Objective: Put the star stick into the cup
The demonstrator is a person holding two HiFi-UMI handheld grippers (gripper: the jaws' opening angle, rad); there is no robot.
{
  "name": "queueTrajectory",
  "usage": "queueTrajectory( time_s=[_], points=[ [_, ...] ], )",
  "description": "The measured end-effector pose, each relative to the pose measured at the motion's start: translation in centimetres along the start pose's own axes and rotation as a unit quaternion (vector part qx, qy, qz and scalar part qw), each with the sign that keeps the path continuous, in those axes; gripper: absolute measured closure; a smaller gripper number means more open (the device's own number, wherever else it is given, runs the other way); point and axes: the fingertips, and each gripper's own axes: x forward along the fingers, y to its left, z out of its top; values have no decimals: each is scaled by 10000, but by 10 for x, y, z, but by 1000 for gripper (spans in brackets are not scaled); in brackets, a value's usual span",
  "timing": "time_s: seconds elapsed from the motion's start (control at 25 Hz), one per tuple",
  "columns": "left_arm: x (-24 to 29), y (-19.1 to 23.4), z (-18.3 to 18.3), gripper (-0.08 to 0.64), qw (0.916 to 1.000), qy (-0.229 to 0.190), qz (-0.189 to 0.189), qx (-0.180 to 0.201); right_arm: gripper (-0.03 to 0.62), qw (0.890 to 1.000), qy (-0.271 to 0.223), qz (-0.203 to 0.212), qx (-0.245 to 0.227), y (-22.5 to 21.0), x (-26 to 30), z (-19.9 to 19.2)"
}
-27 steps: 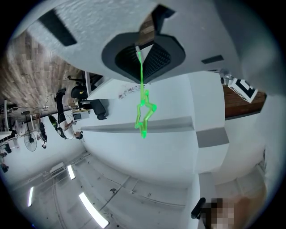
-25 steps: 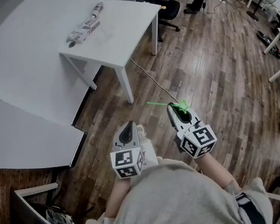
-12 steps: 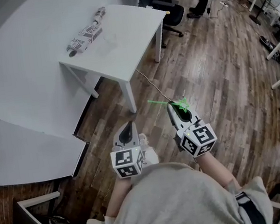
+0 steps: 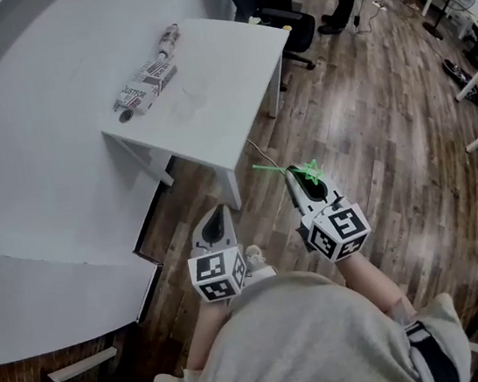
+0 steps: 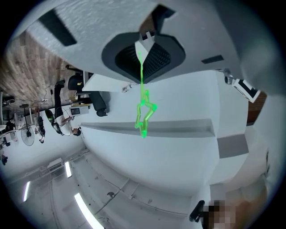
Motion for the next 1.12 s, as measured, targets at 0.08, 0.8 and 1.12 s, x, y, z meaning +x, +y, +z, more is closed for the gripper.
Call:
queueTrajectory(
  time_s=[0.08, 0.8, 1.12],
  points=[
    [14, 11, 8, 551, 10000, -6, -7, -11, 581, 10000, -5, -39, -11, -4, 18, 4],
    [130, 81, 47, 551, 9998, 177, -121, 35, 581, 9999, -24, -104, 8, -42, 146, 17],
    [164, 94, 59, 551, 9997, 237, -80, -2, 581, 10000, 11, -37, 61, -56, 180, 18]
  ],
)
